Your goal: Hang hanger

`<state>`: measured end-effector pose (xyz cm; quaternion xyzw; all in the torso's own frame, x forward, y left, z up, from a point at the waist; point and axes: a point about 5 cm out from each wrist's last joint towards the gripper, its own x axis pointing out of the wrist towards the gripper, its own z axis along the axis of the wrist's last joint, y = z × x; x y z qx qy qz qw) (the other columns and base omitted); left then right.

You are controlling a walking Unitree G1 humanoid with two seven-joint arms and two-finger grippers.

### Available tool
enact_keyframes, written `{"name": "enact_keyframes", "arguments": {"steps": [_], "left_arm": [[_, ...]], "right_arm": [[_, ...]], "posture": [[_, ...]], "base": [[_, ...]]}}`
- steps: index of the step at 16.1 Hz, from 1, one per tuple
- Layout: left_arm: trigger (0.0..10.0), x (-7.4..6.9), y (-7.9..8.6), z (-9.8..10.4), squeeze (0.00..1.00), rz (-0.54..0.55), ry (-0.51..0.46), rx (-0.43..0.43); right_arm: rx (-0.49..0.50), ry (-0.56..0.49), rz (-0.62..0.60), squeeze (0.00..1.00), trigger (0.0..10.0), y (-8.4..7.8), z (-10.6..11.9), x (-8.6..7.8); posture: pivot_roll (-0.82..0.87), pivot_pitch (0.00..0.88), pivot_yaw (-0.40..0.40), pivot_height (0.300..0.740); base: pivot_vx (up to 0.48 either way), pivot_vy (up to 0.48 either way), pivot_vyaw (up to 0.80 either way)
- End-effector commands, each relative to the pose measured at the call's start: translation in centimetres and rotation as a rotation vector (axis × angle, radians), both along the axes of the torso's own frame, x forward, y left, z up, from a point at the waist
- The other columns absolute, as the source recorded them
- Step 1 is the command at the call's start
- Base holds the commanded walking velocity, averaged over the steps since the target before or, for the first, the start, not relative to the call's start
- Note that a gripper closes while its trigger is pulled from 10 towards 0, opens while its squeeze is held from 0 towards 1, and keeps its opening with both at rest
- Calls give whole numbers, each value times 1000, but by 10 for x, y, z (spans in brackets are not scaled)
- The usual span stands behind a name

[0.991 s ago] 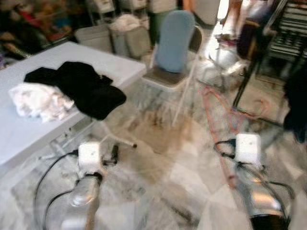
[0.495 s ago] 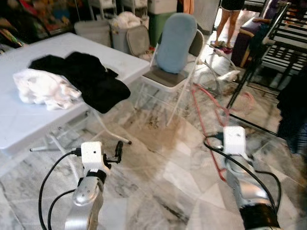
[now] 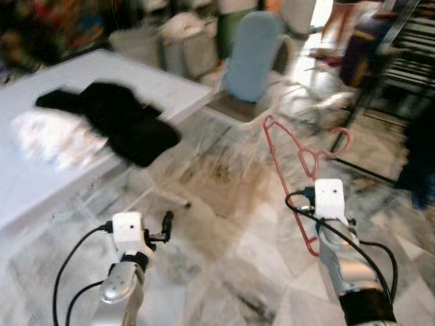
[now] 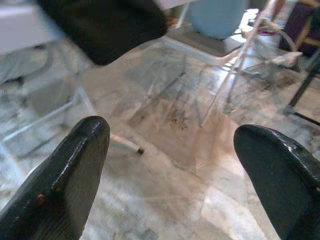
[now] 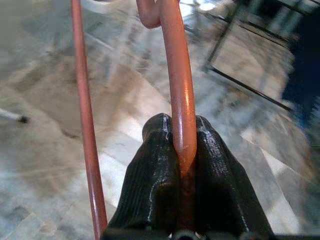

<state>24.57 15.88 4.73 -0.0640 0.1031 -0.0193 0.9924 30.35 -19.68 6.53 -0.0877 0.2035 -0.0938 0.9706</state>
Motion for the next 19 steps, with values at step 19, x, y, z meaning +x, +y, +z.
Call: {"name": "enact_keyframes", "arguments": {"steps": [19], "left_arm": [[10000, 7, -14, 2, 0, -98, 0, -27]], "right_arm": [[-10, -8, -43, 0, 10000, -7, 2, -1]], "posture": [[-124, 0, 67, 740]], "base": [[382, 0, -394]]}}
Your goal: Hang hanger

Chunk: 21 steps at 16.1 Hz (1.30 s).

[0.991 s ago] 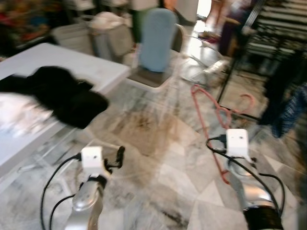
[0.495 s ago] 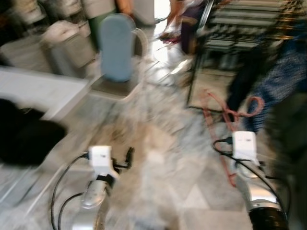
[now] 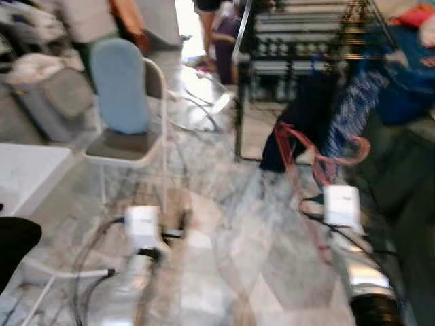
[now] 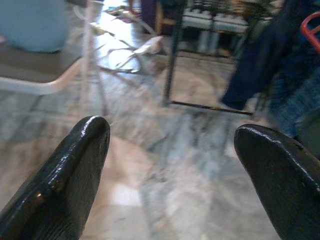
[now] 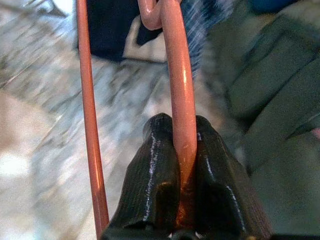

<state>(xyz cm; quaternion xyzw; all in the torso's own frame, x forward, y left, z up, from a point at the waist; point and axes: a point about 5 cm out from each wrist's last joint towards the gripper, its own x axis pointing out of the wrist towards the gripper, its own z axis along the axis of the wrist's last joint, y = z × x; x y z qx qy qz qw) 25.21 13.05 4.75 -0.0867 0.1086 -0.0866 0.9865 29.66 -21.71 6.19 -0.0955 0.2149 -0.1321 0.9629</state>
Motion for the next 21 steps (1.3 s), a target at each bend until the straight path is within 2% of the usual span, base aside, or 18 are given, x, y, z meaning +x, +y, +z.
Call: {"name": "enact_keyframes", "arguments": {"steps": [1, 11, 14, 17, 20, 21], "left_arm": [[10000, 0, 14, 2, 0, 28, -4, 32], [10000, 0, 12, 3, 0, 2, -6, 47], [10000, 1, 12, 3, 0, 1, -4, 46], [10000, 1, 9, 2, 0, -5, 5, 57], [10000, 1, 8, 1, 0, 1, -2, 118], [10000, 0, 8, 1, 0, -5, 0, 91]], "right_arm": [[20, -27, 32, 0, 10000, 13, 6, 7], [9, -3, 25, 0, 10000, 14, 3, 8], [8, -6, 23, 0, 10000, 14, 3, 8], [-25, 7, -3, 0, 10000, 10, 3, 8], [-62, 22, -30, 0, 10000, 2, 1, 6], [-76, 27, -28, 0, 10000, 1, 2, 6]], "posture": [[-124, 0, 67, 740], [-116, 0, 74, 740], [-115, 0, 74, 740], [-115, 0, 74, 740], [-115, 0, 70, 740], [-115, 0, 62, 740]], "base": [[424, 0, 0], [360, 292, 0], [346, 333, -552], [335, 344, 0], [0, 0, 0], [0, 0, 0]]}}
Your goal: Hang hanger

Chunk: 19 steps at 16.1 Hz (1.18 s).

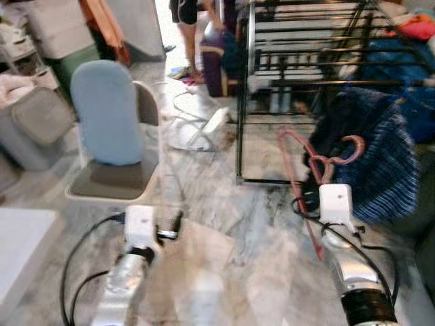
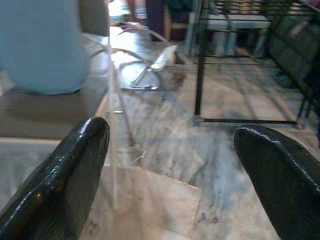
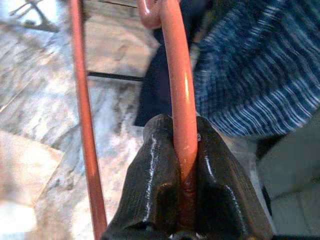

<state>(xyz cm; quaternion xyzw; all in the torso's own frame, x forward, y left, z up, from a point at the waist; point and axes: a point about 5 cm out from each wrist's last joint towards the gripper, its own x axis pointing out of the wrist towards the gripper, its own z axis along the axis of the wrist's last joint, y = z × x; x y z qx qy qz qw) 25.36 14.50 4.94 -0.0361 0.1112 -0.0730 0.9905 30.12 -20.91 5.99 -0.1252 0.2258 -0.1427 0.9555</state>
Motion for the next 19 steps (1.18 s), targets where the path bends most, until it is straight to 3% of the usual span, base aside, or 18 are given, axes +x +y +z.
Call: {"name": "enact_keyframes", "arguments": {"steps": [1, 4, 19], "left_arm": [[10000, -2, -5, 0, 0, -20, 2, -32], [10000, -3, -7, -1, 0, -17, 4, -55], [10000, 3, -12, 1, 0, -48, 4, -70]], "right_arm": [[-32, -1, -8, 0, 10000, -8, 4, 2], [-67, 12, 11, 0, 10000, -7, 5, 4], [-103, 36, 38, 0, 10000, -7, 5, 9]], "posture": [[-114, 0, 54, 740], [-116, 0, 30, 740], [-127, 0, 41, 740]], "base": [[0, 0, 0], [102, 0, 0], [450, 0, 0]]}}
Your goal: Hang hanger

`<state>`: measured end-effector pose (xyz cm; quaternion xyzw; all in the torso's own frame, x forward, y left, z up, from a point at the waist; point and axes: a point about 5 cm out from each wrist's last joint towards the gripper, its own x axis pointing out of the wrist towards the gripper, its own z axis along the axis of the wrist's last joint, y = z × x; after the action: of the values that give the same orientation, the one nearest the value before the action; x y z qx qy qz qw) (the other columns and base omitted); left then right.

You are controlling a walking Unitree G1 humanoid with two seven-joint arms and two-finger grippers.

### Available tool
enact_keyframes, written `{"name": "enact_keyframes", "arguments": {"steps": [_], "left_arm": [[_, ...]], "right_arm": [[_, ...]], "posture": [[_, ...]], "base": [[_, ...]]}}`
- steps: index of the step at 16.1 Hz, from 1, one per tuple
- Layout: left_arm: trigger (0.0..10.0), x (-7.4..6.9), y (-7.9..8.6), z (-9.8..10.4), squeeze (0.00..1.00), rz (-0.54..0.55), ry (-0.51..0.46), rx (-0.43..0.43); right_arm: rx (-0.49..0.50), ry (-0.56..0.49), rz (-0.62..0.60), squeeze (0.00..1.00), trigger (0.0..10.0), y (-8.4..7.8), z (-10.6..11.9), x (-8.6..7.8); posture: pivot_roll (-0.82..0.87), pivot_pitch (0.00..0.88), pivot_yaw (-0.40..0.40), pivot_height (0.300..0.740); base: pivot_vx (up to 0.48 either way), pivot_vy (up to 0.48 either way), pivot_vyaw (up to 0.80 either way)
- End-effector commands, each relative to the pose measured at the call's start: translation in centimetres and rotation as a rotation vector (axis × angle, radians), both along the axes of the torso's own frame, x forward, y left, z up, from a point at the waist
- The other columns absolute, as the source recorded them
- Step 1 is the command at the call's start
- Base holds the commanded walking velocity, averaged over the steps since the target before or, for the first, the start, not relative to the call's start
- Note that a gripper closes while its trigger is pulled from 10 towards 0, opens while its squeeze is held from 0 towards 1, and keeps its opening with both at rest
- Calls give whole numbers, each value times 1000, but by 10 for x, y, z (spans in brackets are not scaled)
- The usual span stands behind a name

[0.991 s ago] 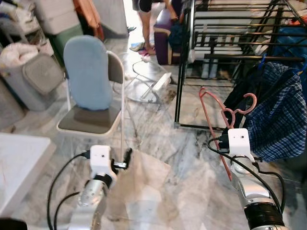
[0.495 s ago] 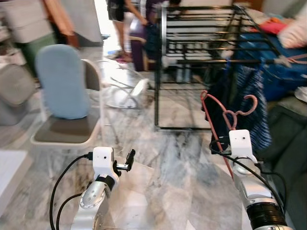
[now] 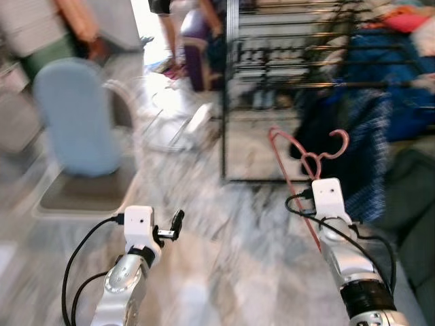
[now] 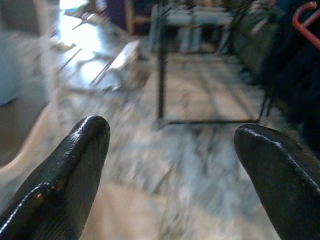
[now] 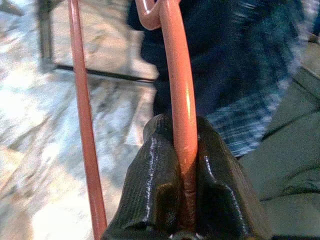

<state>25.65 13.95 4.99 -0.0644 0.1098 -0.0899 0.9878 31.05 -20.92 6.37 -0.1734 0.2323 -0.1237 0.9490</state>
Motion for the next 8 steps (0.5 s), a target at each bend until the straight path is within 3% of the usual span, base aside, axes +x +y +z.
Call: {"name": "enact_keyframes", "arguments": {"steps": [1, 5, 8], "left_arm": [[10000, 0, -6, 0, 0, -20, 3, -8], [10000, -1, -7, -1, 0, -25, 7, -8], [10000, -1, -7, -1, 0, -25, 11, -10]], "right_arm": [[-22, 3, -13, 0, 10000, -6, 1, -1], [-43, 1, 10, 0, 10000, -4, 1, 0], [-54, -2, 32, 0, 10000, -2, 1, 1]], "posture": [[-127, 0, 47, 740], [-127, 0, 51, 740], [-127, 0, 52, 740]], "base": [[450, 0, 0], [443, 0, 0], [383, 289, 0]]}}
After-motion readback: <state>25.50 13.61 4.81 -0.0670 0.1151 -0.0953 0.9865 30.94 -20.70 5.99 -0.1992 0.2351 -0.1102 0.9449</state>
